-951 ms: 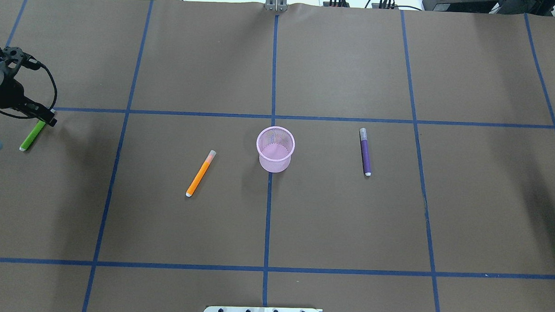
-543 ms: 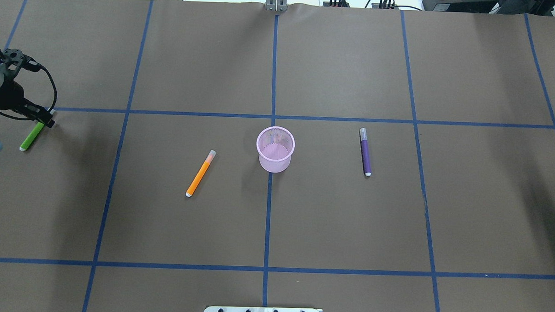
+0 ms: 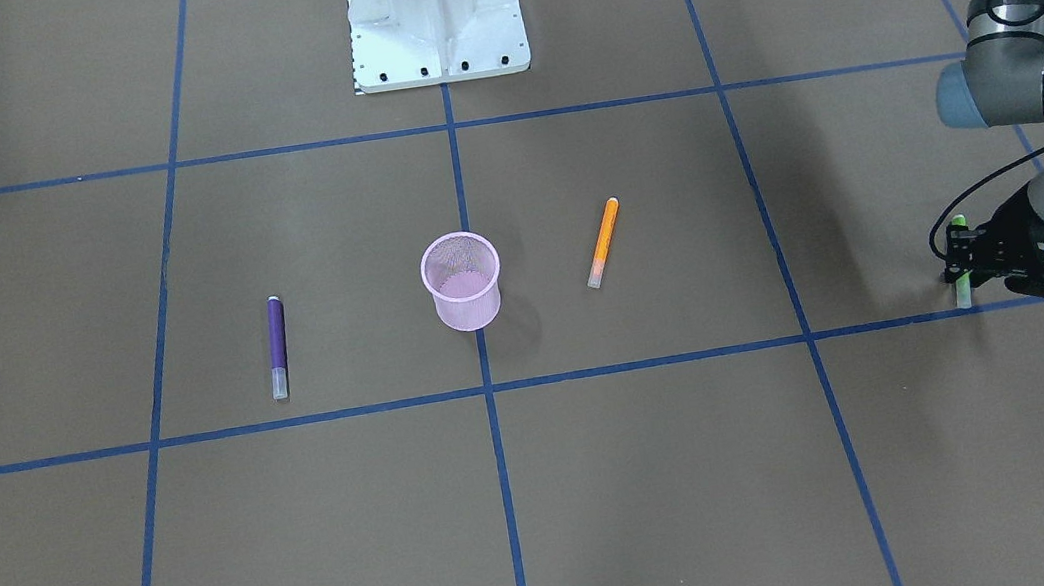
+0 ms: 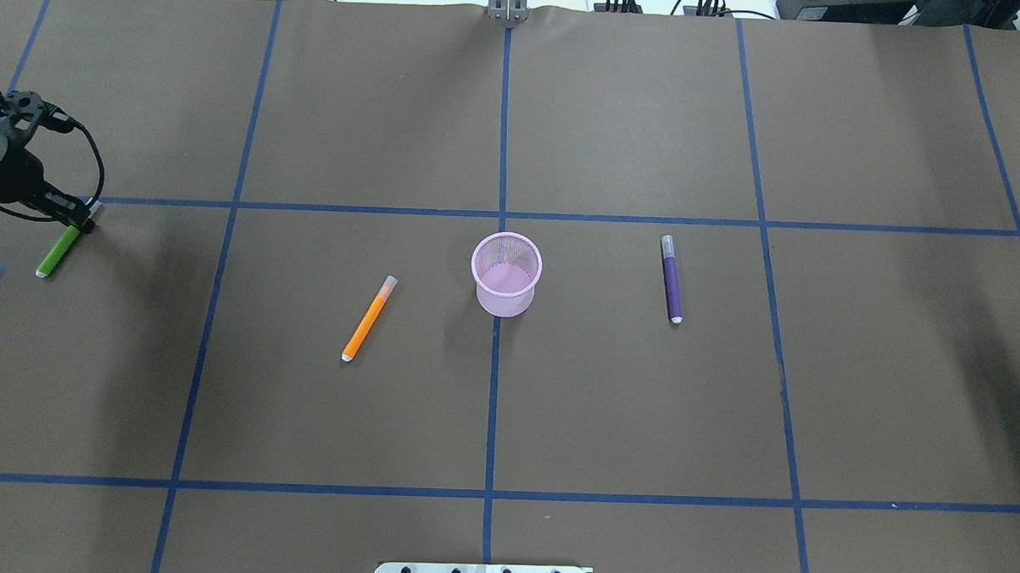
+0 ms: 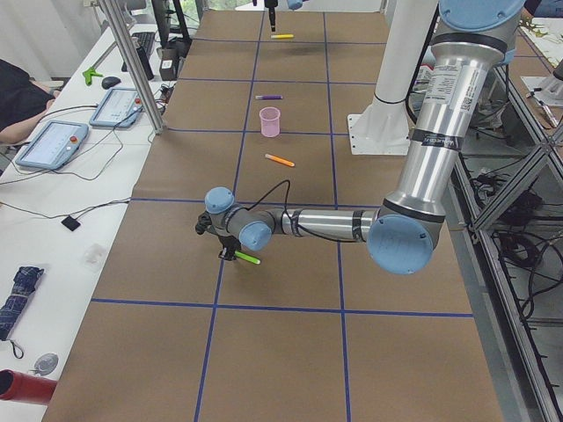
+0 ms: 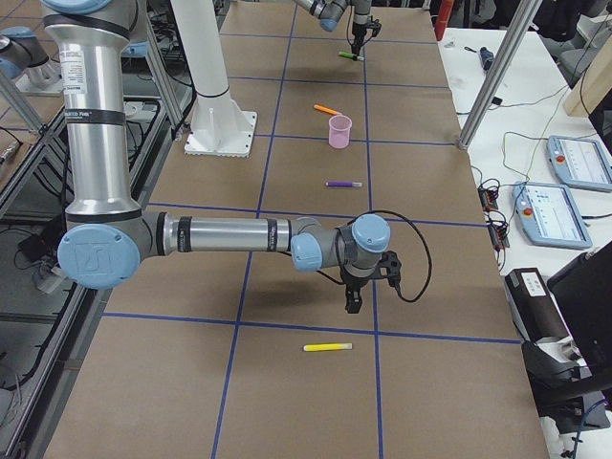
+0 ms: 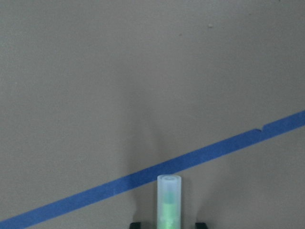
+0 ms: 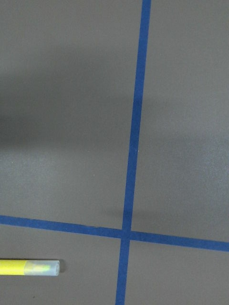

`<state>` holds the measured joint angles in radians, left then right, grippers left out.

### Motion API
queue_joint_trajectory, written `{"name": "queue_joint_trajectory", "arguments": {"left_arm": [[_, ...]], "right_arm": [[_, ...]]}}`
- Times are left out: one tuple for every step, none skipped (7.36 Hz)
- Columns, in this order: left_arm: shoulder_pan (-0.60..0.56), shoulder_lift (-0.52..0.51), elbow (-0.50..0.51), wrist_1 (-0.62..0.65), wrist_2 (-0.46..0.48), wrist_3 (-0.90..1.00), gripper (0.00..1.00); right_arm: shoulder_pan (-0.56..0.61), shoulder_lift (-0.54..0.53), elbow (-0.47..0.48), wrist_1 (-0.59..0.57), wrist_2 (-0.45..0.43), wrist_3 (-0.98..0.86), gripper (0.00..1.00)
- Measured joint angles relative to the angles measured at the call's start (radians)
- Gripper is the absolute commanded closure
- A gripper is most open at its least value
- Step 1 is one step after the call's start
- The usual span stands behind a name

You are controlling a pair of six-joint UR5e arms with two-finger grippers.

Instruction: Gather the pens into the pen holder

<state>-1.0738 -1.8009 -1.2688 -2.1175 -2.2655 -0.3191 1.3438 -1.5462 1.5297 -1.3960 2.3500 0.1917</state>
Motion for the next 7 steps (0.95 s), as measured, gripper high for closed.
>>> {"name": "queue_joint_trajectory", "arguments": {"left_arm": [[0.0,0.0,-0.001,0.0,0.0,0.0,1.0],[0.0,0.0,-0.003,-0.001,0.001,0.001,1.0],[0.0,0.0,-0.007,-0.001,0.0,0.001,1.0],[-0.002,0.0,-0.02,0.004,-0.007,0.001,1.0],[-0.006,0.0,-0.047,0.027,-0.02,0.001,1.0],[-0.012,-0.006,-0.098,0.088,-0.028,0.0,1.0],[-0.018,-0.022,-0.174,0.195,-0.03,-0.002,1.0]], "right_arm": [[0.0,0.0,0.0,0.0,0.0,0.0,0.0],[0.0,0.0,-0.001,-0.001,0.0,-0.001,0.0],[0.0,0.0,-0.002,-0.001,0.0,-0.001,0.0],[0.0,0.0,-0.004,-0.001,0.001,-0.004,0.0],[0.0,-0.001,-0.006,0.001,0.001,-0.009,0.0],[0.0,-0.005,-0.012,0.02,-0.006,-0.013,0.0],[0.0,-0.012,-0.04,0.073,-0.016,-0.016,0.0]]}}
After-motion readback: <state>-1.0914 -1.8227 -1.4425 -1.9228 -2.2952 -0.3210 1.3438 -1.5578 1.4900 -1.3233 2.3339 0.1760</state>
